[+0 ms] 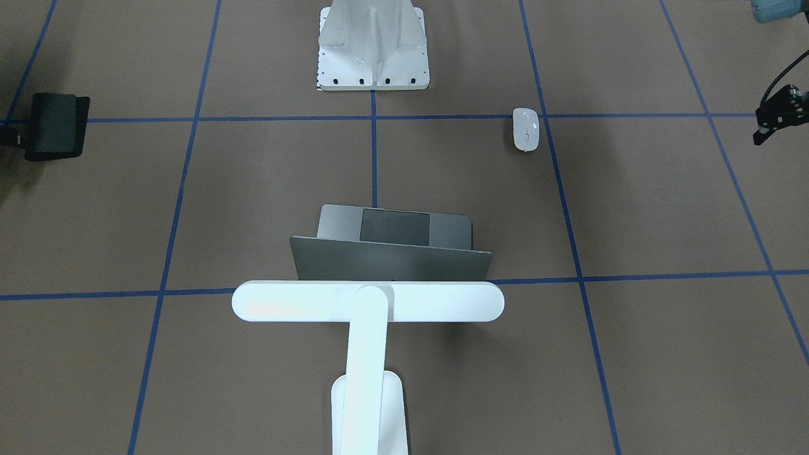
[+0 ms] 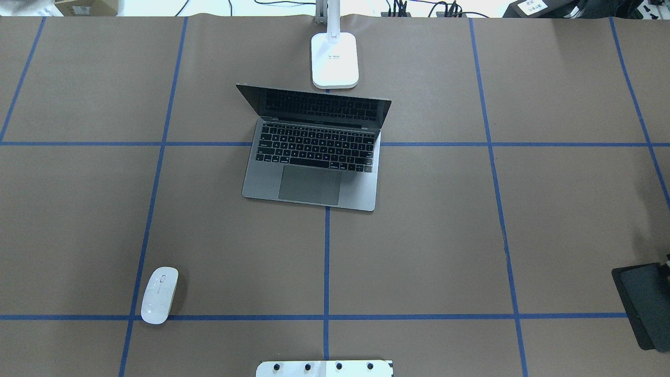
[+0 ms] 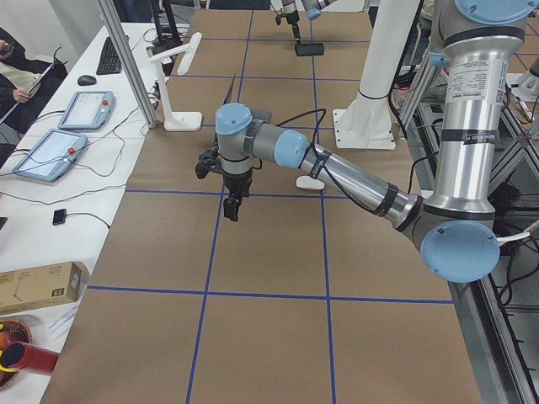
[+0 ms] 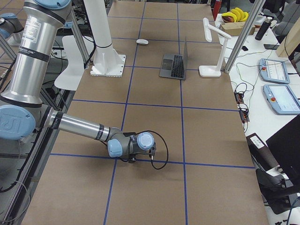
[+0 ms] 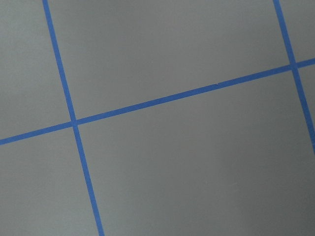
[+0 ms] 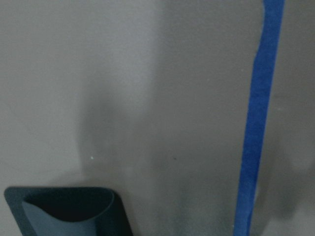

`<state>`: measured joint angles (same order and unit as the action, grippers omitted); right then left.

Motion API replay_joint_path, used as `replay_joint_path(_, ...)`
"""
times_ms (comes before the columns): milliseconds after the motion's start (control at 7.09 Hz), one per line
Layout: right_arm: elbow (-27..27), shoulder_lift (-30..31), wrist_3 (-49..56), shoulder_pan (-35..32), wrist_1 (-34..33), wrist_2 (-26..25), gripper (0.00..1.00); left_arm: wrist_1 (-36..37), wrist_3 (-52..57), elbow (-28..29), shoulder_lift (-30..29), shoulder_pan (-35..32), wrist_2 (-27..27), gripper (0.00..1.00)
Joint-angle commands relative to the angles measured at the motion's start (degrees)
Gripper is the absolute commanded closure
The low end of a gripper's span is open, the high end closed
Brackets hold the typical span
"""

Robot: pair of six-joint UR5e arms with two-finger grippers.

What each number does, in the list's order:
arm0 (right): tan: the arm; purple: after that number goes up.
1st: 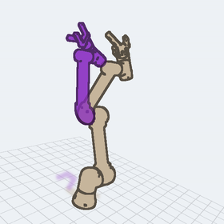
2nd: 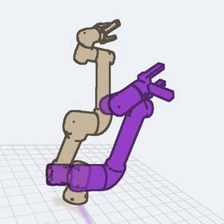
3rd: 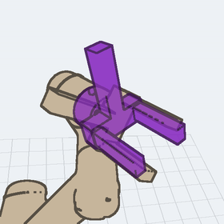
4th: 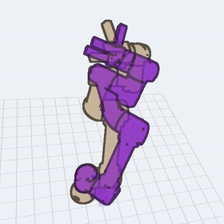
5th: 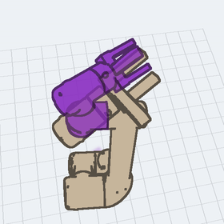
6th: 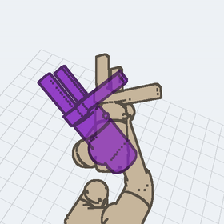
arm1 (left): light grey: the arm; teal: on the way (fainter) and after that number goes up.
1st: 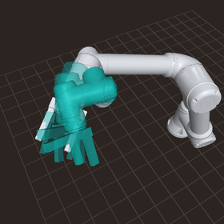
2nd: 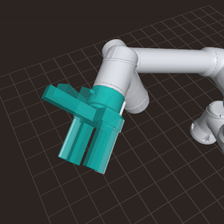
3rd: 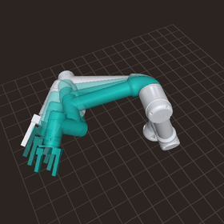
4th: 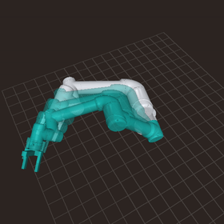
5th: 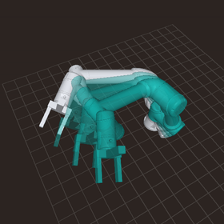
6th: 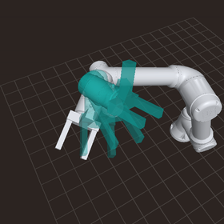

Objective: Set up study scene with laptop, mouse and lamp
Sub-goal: 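Grasp the black mouse pad with the right gripper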

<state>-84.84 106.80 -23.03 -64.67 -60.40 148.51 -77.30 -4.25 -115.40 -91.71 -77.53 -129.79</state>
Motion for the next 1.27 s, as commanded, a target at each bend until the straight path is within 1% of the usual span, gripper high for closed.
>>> replay_joint_path(0, 0.11, -0.01, -5.79, 2.26, 7.12, 1.25, 0.00, -0.21, 0.47, 1.31, -0.13, -1.13, -0.55, 0.01)
replay_joint_path(564, 0.02, 0.17, -5.80, 2.36, 7.40, 2.93, 0.01, 0.05, 2.32, 2.64, -0.75, -2.45, -1.60, 0.01)
replay_joint_path(705, 0.02, 0.17, -5.71, 2.88, 8.01, 3.02, 0.23, 0.05, 2.32, 2.64, -0.83, -2.45, -1.61, 0.01)
replay_joint_path(846, 0.02, 0.17, -5.71, 3.06, 8.19, 3.02, 0.61, 0.05, 2.32, 2.64, -0.83, -2.45, -1.61, 0.01)
replay_joint_path(987, -0.24, 0.25, -5.62, 2.97, 8.20, 3.10, 0.79, 0.05, 2.32, 2.90, -0.92, -2.45, -1.61, 0.01)
replay_joint_path(1128, -1.29, 0.34, -5.79, 2.89, 8.20, 3.45, 0.93, 0.05, 2.41, 2.99, -0.92, -2.45, -1.61, 0.01)
